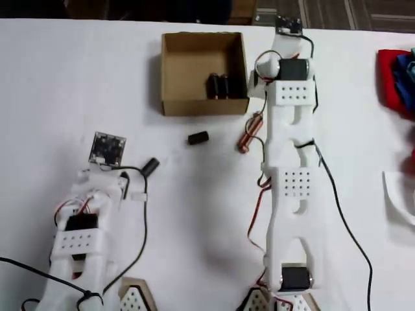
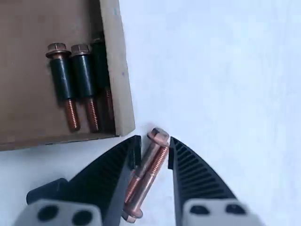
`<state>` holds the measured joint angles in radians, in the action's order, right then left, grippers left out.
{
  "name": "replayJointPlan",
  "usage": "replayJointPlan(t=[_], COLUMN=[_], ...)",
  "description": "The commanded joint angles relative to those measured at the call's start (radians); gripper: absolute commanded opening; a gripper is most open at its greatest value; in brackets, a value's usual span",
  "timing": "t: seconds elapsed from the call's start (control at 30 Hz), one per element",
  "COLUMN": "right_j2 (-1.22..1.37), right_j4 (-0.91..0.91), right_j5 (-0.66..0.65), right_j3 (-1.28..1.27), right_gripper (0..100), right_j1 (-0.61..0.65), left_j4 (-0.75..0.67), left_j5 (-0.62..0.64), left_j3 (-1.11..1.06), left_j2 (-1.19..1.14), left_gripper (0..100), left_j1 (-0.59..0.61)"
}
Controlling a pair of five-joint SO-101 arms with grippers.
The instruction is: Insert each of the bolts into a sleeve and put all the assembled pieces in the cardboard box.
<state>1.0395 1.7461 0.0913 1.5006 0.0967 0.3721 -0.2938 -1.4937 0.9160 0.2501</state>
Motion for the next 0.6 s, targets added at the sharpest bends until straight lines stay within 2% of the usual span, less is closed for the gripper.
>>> replayJointPlan(t=[0.0, 0.07, 0.17, 0.27, 0.33, 0.47, 0.57], right_j2=[-0.271, -0.446, -0.719, -0.886, -0.926, -0.923, -0.889], right_j4=[0.028, 0.028, 0.019, -0.127, -0.289, -0.516, -0.616], right_j5=[-0.132, -0.193, -0.198, -0.206, -0.256, -0.528, -0.743], right_j3=[-0.221, -0.468, -0.859, -1.154, -1.298, -1.490, -1.557], right_gripper=[8.4, 8.4, 8.4, 8.4, 8.5, 12.1, 12.9], right_j1=[0.064, 0.099, 0.157, 0.214, 0.251, 0.340, 0.378], left_j4=[-0.014, -0.014, -0.012, -0.012, -0.012, -0.012, -0.012], left_j5=[-0.006, -0.008, -0.011, -0.011, -0.011, -0.011, -0.009], left_j3=[0.004, 0.004, 0.004, 0.004, 0.004, 0.005, 0.005], left_j2=[0.000, 0.000, 0.000, 0.000, 0.000, 0.000, 0.003], left_gripper=[18, 18, 18, 18, 18, 18, 18], left_j1=[-0.003, -0.003, -0.002, -0.002, -0.002, 0.005, 0.006])
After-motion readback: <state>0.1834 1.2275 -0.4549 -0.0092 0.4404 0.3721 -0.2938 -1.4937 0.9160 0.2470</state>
